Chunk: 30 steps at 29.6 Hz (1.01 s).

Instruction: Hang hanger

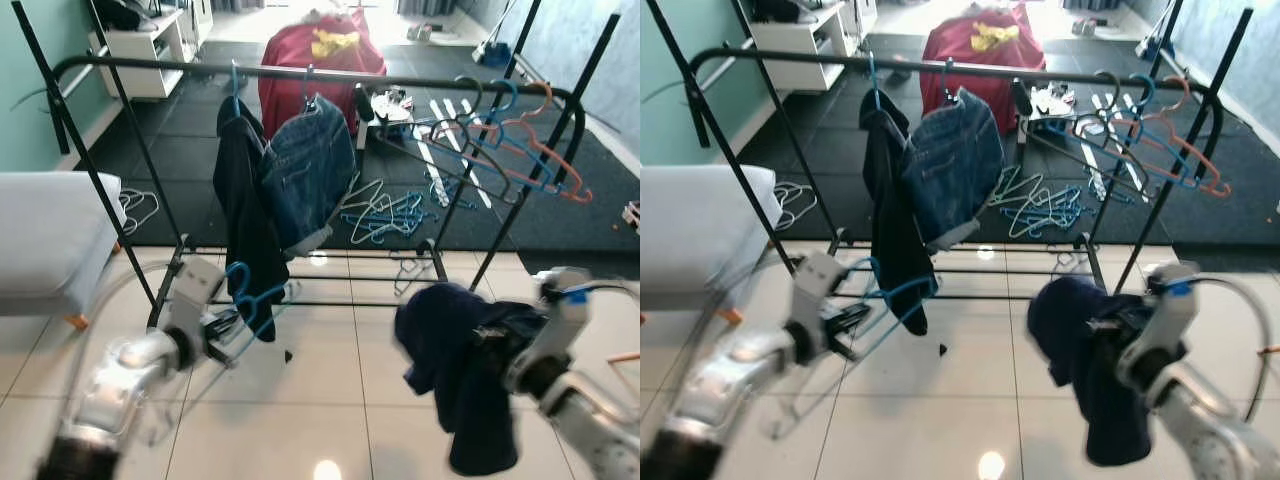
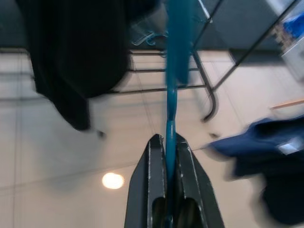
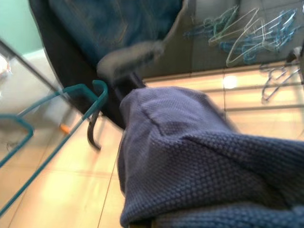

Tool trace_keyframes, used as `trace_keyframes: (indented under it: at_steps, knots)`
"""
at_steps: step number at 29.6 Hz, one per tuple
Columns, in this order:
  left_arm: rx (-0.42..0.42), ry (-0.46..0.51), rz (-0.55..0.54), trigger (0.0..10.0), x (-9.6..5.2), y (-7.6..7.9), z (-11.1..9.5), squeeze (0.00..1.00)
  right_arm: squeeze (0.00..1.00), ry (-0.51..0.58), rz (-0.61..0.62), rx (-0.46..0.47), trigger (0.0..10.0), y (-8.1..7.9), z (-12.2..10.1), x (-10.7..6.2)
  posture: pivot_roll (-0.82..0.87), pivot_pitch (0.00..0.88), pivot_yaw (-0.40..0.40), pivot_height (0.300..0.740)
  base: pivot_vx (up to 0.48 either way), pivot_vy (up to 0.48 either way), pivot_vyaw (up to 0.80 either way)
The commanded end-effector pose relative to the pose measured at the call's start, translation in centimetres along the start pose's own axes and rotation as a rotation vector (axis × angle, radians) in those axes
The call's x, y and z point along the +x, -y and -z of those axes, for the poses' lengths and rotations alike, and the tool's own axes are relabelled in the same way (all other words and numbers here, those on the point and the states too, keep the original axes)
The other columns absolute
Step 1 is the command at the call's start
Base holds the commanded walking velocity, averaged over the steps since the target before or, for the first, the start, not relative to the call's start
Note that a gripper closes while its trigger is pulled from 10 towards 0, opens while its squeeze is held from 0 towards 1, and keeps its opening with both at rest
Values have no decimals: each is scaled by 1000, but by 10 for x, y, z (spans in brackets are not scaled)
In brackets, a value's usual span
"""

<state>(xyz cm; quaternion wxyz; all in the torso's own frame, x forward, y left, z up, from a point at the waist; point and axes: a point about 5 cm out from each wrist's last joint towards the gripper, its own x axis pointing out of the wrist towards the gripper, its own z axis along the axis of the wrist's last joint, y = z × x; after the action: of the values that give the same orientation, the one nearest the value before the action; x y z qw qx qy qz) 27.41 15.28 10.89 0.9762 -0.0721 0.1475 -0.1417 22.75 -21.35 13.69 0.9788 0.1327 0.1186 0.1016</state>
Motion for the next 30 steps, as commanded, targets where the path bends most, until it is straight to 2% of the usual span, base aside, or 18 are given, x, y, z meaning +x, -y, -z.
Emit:
trace_keyframes:
  at_steps: [1, 3, 4, 6, 7, 8, 10, 11, 12, 13, 14, 15, 16, 21, 25, 27, 29, 30]
  knots:
    - [30, 28, -144, 10000, -16, -19, -3, 0, 0, 29, 17, -51, 10000, -9, -2, -4, -64, 107, -33, 740, 0, 0, 669]
    - [105, 54, -178, 10000, -30, -17, 1, 0, 0, 25, 116, -189, 10000, -15, 13, -16, -61, 107, -37, 740, 0, 0, 675]
    - [124, 79, -188, 10000, -31, -24, 0, 0, 0, 62, 194, -206, 10000, -9, 10, -22, -53, 110, -38, 740, 0, 0, 706]
    - [197, 115, -237, 10000, -29, -52, 5, 0, 0, 100, 339, -300, 10000, 23, 4, -30, -58, 106, -38, 740, 0, 0, 712]
    - [197, 115, -237, 10000, -29, -52, 5, 0, 0, 100, 339, -300, 10000, 23, 4, -30, -58, 106, -38, 740, 0, 0, 712]
    - [233, 76, -250, 10000, -29, -63, 18, 0, 0, 79, 390, -309, 10000, 41, 10, -34, -57, 100, -36, 740, 0, 0, 712]
    - [251, 40, -265, 10000, -29, -68, 27, 0, 0, 57, 418, -314, 10000, 51, 16, -36, -56, 97, -36, 740, 0, 0, 712]
    - [237, -11, -281, 10000, -31, -70, 41, 0, 0, 2, 456, -322, 10000, 65, 30, -41, -50, 91, -38, 740, 0, 0, 712]
    - [237, -11, -281, 10000, -31, -70, 41, 0, 0, 2, 456, -322, 10000, 65, 30, -41, -50, 91, -38, 740, 0, 0, 712]
    - [208, -67, -296, 10000, -34, -69, 60, 0, 0, -63, 498, -307, 10000, 79, 50, -48, -43, 89, -38, 740, 0, 0, 706]
    - [208, -67, -296, 10000, -34, -69, 60, 0, 0, -63, 498, -307, 10000, 79, 50, -48, -43, 89, -38, 740, 0, 0, 706]
    - [186, -114, -291, 10000, -37, -64, 76, 0, 0, -123, 521, -287, 10000, 85, 71, -54, -38, 84, -42, 740, 0, 0, 706]
    - [138, -151, -286, 10000, -40, -58, 93, 0, 0, -191, 528, -261, 10000, 87, 95, -60, -29, 86, -44, 740, 0, 0, 706]
    - [95, -192, -259, 10000, -43, -50, 117, 0, 0, -274, 512, -193, 10000, 76, 133, -66, -18, 90, -40, 740, 0, 0, 711]
    - [46, -193, -254, 10000, -46, -56, 121, 0, 0, -259, 513, -170, 10000, 76, 134, -64, -17, 90, -31, 740, 0, 0, 687]
    - [-100, -169, -186, 10000, -45, -63, 128, 0, 0, -214, 505, -75, 10000, 79, 135, -61, -26, 92, -20, 740, 0, 0, 663]
    - [-100, -169, -186, 10000, -45, -63, 128, 0, 0, -214, 505, -75, 10000, 79, 135, -61, -26, 92, -20, 740, 0, 0, 663]
    - [-149, -158, -161, 10000, -44, -65, 130, 0, 0, -197, 501, -42, 10000, 81, 136, -60, -26, 92, -20, 740, 0, 0, 663]
